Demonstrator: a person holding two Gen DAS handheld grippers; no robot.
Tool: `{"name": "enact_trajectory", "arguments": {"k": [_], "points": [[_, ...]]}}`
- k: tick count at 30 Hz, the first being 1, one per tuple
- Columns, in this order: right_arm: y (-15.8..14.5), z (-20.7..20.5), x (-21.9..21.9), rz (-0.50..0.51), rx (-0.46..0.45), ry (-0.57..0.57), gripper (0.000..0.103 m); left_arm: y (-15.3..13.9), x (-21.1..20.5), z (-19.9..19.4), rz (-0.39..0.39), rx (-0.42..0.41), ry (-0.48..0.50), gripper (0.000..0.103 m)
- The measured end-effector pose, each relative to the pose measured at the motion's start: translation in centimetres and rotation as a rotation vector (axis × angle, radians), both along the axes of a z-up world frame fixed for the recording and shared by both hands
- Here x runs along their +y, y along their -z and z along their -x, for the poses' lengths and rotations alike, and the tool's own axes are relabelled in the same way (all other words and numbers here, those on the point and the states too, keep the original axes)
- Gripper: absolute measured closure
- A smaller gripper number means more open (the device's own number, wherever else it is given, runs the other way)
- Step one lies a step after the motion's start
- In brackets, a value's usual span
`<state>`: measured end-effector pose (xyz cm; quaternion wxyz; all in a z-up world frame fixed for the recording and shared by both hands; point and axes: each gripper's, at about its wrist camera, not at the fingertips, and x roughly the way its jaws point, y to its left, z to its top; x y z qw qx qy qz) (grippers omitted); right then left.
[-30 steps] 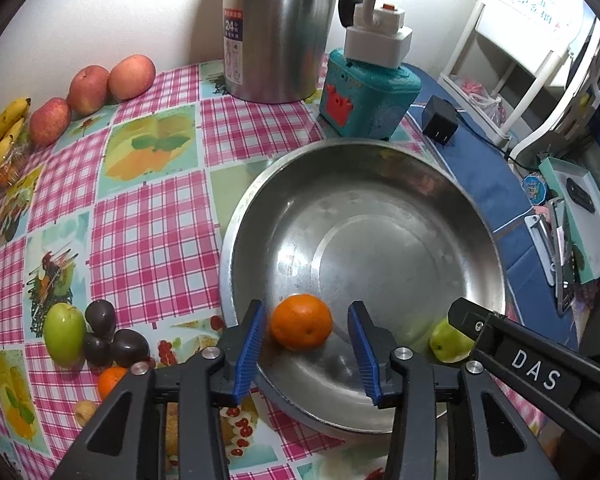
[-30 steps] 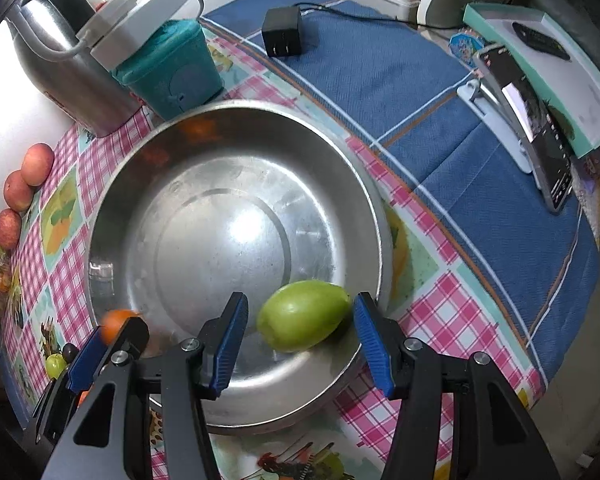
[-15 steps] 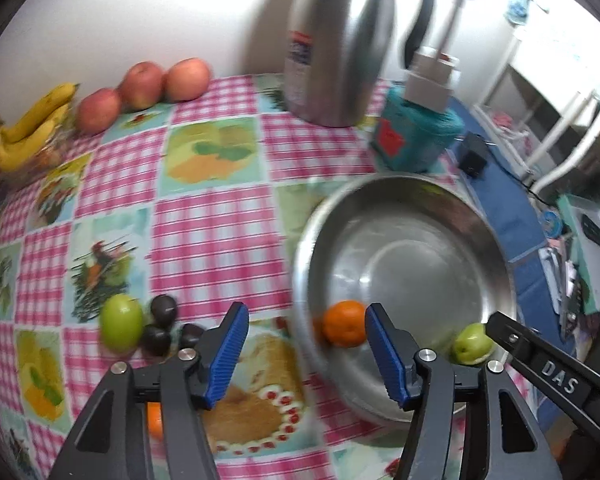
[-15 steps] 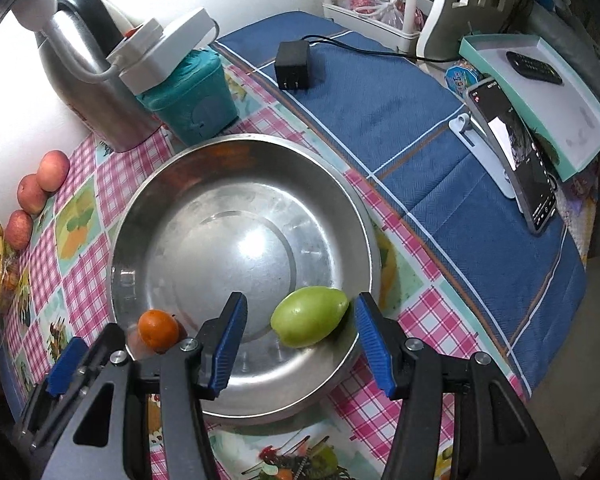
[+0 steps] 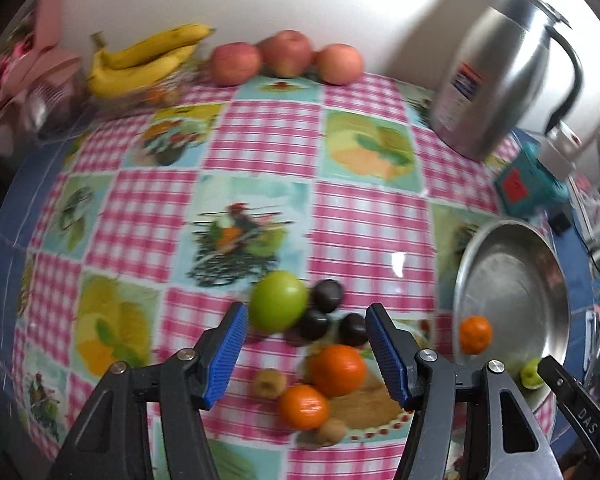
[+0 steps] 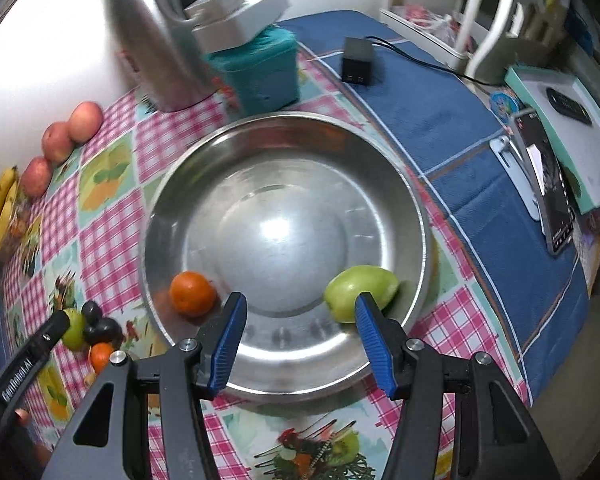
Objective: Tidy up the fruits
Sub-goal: 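Withdraw both tools from the bowl back toward the fruit pile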
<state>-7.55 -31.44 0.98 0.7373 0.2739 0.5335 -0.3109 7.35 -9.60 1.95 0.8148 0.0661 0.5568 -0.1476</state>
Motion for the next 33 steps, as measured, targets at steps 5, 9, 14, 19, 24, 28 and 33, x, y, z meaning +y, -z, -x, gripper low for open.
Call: {"name": "enact_trajectory", "arguments": {"k": [5, 9, 14, 19, 24, 28, 33], "points": [[-0.5, -0.4, 1.0, 0.013, -0.004, -0.034, 0.046, -0.7, 2.0, -0.2, 0.017, -0.005, -0.038, 0.035], [-0.5, -0.6, 1.5, 0.025, 0.004, -0.052, 0.041, -0.8, 3.2, -0.1, 0.03, 0.004, -0.062, 0.023], [-0.4, -1.0, 2.5, 0.065, 0.02, -0.093, 0.028, 0.0, 4.7, 0.1, 0.003, 0.005, -0.114, 0.0], [-0.2, -1.5, 3.6, 0.095, 0.022, -0.138, 0.017, 0.5, 5.9, 0.2, -0.001, 0.007, -0.138, 0.0], [0.1, -1.8, 4.5, 0.111, 0.018, -0.169, 0.014, 0.2, 6.9, 0.6, -0.014, -0.023, -0.15, 0.0], [0.4, -1.7, 4.4, 0.097, 0.005, -0.155, 0.01, -0.2, 7.3, 0.8, -0.019, -0.053, -0.139, 0.0], [0.2, -1.5, 4.2, 0.102, -0.017, -0.134, 0.01, -1.1, 7.6, 1.6, -0.014, -0.113, -0.106, 0.0]]}}
